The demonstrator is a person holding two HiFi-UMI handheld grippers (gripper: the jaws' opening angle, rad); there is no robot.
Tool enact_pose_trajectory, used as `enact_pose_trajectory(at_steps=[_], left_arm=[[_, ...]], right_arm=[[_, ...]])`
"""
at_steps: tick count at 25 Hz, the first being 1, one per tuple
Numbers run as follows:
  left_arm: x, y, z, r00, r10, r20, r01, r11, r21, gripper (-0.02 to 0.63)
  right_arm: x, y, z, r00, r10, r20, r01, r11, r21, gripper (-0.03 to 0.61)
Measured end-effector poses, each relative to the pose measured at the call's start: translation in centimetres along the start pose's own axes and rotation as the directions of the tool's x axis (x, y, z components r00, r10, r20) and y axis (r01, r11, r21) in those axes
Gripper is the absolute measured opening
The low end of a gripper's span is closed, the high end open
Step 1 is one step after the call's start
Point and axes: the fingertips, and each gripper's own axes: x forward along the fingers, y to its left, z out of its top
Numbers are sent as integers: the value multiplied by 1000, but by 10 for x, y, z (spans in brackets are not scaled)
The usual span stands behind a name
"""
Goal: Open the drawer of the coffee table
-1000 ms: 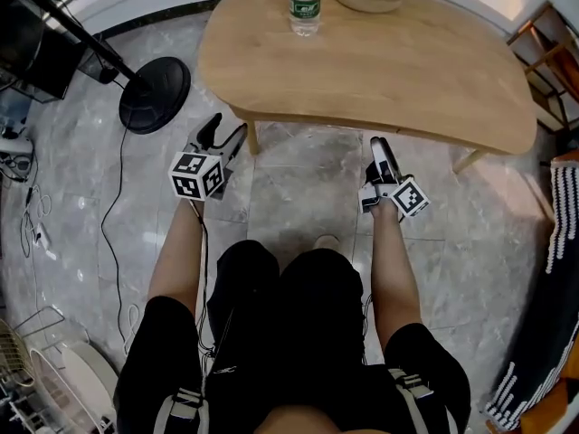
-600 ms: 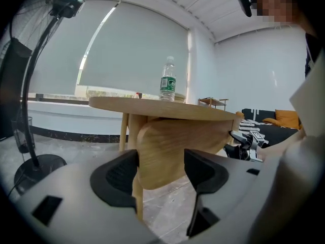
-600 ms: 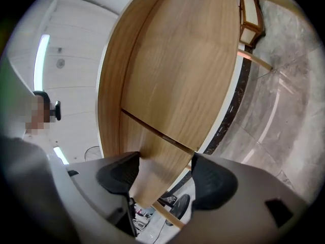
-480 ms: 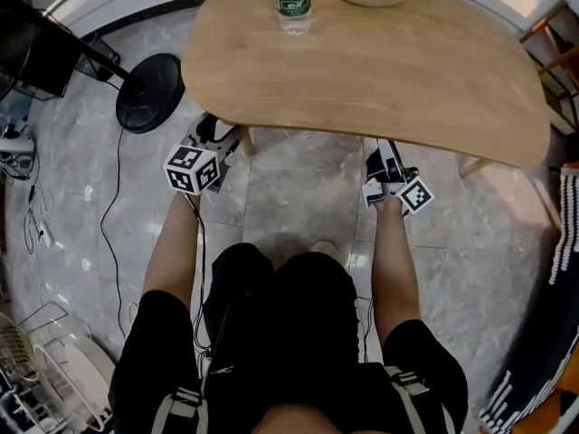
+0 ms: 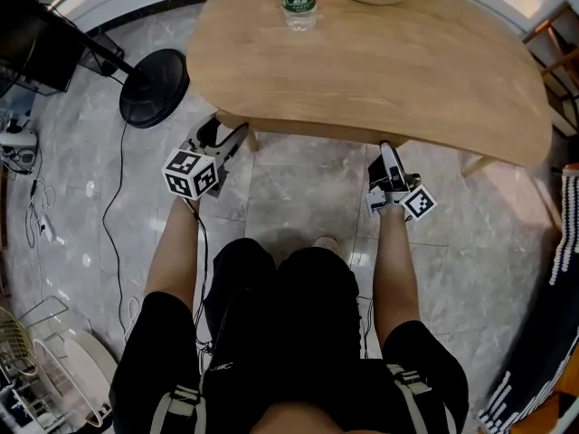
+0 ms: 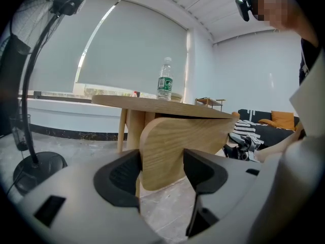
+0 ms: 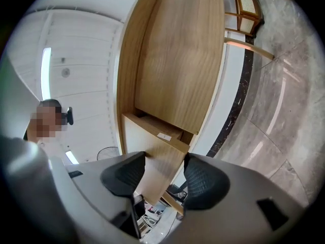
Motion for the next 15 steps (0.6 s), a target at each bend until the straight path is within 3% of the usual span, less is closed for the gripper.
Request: enact_pose_trajectory(at_steps=[15], left_arm=[[-97, -48, -36, 998, -55, -29, 54, 999, -4, 258]], right_arm=[[-81, 67, -55, 999, -46, -3, 46, 999, 10, 267]])
